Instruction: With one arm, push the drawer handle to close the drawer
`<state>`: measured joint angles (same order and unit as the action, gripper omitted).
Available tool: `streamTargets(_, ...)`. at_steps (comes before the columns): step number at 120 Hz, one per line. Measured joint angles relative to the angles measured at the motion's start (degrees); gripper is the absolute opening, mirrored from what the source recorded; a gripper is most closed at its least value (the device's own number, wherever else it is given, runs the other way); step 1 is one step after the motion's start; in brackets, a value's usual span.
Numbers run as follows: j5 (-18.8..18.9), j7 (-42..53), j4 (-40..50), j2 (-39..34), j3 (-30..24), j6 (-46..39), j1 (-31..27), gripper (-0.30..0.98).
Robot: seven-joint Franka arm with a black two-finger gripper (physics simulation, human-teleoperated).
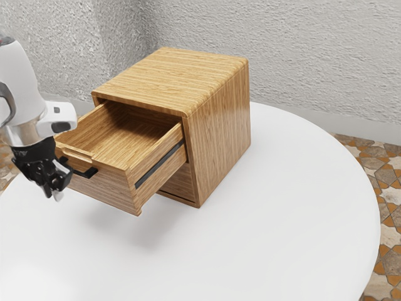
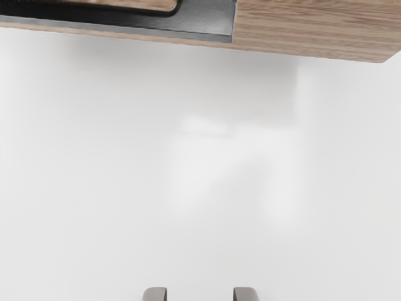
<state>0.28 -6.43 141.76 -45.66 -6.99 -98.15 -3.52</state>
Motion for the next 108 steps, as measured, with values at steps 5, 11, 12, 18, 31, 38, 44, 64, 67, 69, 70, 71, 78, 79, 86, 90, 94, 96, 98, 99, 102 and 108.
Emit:
streamTargets(5, 0.4, 0.5, 0.2, 1.5, 0.8, -1.2, 0.0, 0.03)
streamTargets(11, 0.8, 1.0, 0.1, 3.5, 1.4, -2.6, -0.1, -0.01)
streamTargets(12, 0.8, 1.2, 0.0, 3.8, 1.5, -2.8, -0.1, -0.01)
streamTargets(18, 1.1, 1.8, -0.2, 5.2, 2.2, -4.1, -0.1, -0.03)
streamTargets(31, 1.9, 3.4, -0.9, 7.5, 4.0, -6.2, 0.0, -0.06)
streamTargets(38, 2.2, 4.3, -1.1, 8.1, 4.5, -6.9, 0.0, -0.07)
streamTargets(44, 2.4, 5.2, -1.7, 8.8, 4.7, -7.5, -0.1, -0.08)
streamTargets(64, 2.9, 7.6, -3.3, 11.9, 4.8, -8.6, -0.1, -0.09)
streamTargets(67, 3.1, 7.9, -3.5, 12.3, 4.8, -8.8, -0.1, -0.09)
streamTargets(69, 3.1, 8.1, -3.7, 12.5, 4.9, -8.9, -0.1, -0.09)
streamTargets(70, 3.2, 8.2, -3.7, 12.6, 4.9, -8.9, -0.1, -0.09)
streamTargets(71, 3.2, 8.4, -3.8, 12.7, 4.9, -8.9, -0.1, -0.09)
streamTargets(78, 3.5, 9.1, -4.2, 13.3, 5.5, -9.1, -0.1, -0.10)
streamTargets(79, 3.5, 9.2, -4.3, 13.4, 5.5, -9.2, -0.1, -0.10)
streamTargets(86, 3.9, 9.8, -4.8, 14.1, 5.7, -9.3, -0.1, -0.10)
streamTargets(90, 4.0, 10.2, -5.2, 14.8, 5.8, -9.4, -0.1, -0.10)
streamTargets(94, 4.1, 10.5, -5.6, 15.3, 6.0, -9.6, -0.2, -0.10)
streamTargets(96, 4.2, 10.7, -5.8, 15.6, 6.0, -9.6, -0.2, -0.10)
streamTargets(98, 4.2, 10.8, -6.0, 16.0, 6.1, -9.7, -0.2, -0.10)
streamTargets(99, 4.2, 10.9, -6.2, 16.3, 6.1, -9.7, -0.2, -0.10)
streamTargets(102, 4.3, 11.1, -6.5, 16.9, 6.1, -9.9, -0.2, -0.10)
streamTargets(108, 4.4, 11.5, -7.0, 17.8, 6.2, -10.1, -0.2, -0.10)
